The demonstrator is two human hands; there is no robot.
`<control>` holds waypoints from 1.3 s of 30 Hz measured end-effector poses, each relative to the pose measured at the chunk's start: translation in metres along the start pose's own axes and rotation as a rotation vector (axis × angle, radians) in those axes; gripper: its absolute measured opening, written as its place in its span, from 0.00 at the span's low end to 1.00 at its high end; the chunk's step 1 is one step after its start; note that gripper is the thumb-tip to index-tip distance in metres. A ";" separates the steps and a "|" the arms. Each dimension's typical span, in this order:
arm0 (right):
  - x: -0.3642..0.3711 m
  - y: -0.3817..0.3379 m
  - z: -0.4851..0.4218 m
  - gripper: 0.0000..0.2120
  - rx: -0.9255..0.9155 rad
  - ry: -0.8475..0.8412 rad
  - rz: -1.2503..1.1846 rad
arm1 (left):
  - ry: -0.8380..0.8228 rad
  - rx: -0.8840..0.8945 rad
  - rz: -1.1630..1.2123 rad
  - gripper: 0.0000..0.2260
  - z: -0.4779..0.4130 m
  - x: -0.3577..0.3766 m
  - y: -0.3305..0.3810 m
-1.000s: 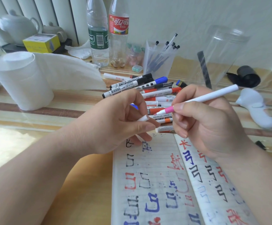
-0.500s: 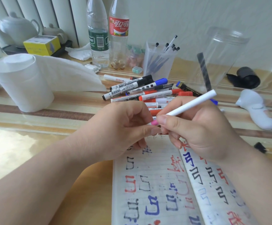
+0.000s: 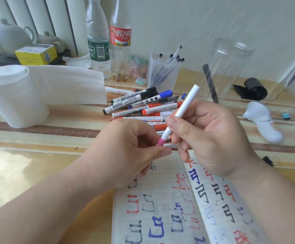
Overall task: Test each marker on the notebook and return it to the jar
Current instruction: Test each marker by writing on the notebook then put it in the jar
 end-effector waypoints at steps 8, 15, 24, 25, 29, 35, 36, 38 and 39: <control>0.002 -0.006 -0.001 0.07 0.040 -0.015 0.048 | 0.038 0.001 0.005 0.11 0.001 0.007 0.002; -0.005 -0.002 -0.002 0.06 0.074 0.038 -0.003 | -0.017 -0.035 0.150 0.17 -0.003 0.009 -0.003; -0.007 0.007 -0.008 0.09 0.104 0.144 -0.236 | -0.035 0.019 0.013 0.16 -0.001 0.004 -0.005; -0.006 0.007 -0.008 0.09 0.113 0.136 -0.247 | -0.018 0.036 -0.002 0.16 0.000 0.005 -0.005; -0.001 0.003 -0.009 0.09 0.123 0.165 -0.247 | 0.039 0.046 -0.016 0.15 0.002 0.007 -0.003; 0.002 0.003 -0.004 0.08 0.071 0.172 -0.081 | 0.007 -0.048 -0.089 0.16 -0.009 0.013 -0.010; 0.002 0.002 -0.004 0.07 0.051 0.172 -0.062 | 0.008 -0.042 -0.129 0.16 -0.011 0.015 -0.011; -0.001 -0.002 -0.004 0.06 0.001 0.202 -0.034 | 0.005 -0.015 -0.165 0.15 -0.013 0.018 -0.011; -0.004 -0.004 -0.005 0.05 -0.024 0.227 -0.016 | -0.004 -0.003 -0.174 0.14 -0.013 0.019 -0.011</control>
Point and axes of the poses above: each hand's wrist, its own z-axis away from the middle knuckle, its own x-axis out of the palm, y = z × x, the point moved 1 cm from there along -z, towards the middle knuckle, and after that the axes turned 6 degrees about z, right-handed, at the moved point
